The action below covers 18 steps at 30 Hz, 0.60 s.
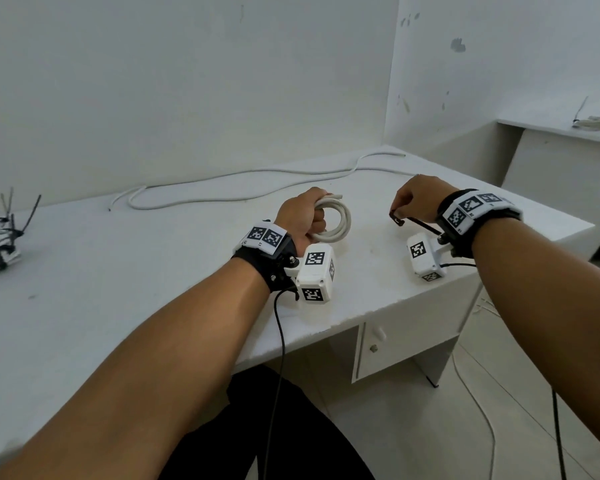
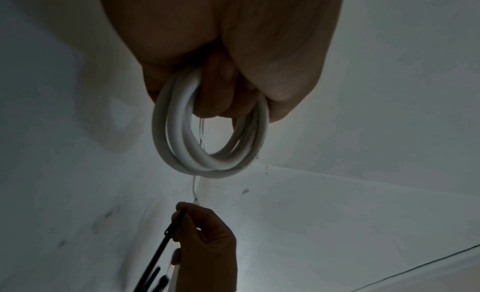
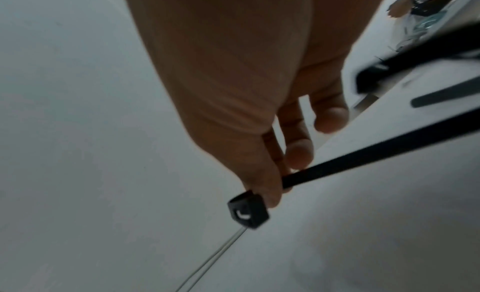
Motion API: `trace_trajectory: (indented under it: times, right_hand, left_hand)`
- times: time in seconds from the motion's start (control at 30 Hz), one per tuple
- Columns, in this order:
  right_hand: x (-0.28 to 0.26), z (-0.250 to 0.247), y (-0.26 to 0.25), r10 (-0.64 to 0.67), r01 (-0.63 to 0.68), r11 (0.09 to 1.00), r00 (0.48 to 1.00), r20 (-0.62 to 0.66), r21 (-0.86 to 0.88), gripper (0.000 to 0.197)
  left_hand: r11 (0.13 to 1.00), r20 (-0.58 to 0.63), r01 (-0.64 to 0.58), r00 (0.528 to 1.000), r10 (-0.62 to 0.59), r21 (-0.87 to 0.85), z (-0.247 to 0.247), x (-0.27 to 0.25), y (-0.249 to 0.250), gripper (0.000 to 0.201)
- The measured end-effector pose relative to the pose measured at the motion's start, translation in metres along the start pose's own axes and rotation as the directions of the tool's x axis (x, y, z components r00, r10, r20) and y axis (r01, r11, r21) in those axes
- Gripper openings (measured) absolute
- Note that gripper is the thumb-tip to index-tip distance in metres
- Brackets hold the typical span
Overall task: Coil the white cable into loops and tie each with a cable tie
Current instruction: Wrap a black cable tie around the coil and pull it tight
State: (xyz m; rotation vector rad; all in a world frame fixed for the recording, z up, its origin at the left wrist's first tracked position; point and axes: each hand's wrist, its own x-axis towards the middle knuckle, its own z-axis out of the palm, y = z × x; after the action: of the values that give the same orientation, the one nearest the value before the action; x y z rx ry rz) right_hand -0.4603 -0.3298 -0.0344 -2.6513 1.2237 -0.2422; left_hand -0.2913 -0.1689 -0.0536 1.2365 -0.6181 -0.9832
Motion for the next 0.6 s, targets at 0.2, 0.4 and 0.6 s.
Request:
trace_trajectory:
  times: [0.2,0.4,0.6]
  right_hand:
    - [0.024,-0.003,-0.045,-0.132,0.132,0.991,0.984,-0.118,-0.004,0.008]
    - [0.046,0.01,-0.121,-0.185,0.254,0.94,0.941,-0.283,0.23,0.009]
    - [0.062,0.047,-0.211,-0.074,0.172,0.628,0.984,-0.162,0.759,0.003]
  left_hand:
    - [1.0,-0.064,-0.018,0.998,0.019,0.017,-0.055,0.0,0.02,0.039]
    - [0.996,-0.15,-0.048,0.987,0.059,0.078,-0.11,-0.005,0.037,0.048]
    - [0.984,-0.199,-0.095,0.972,0.124,0.15,-0.168,-0.014,0.046,0.037]
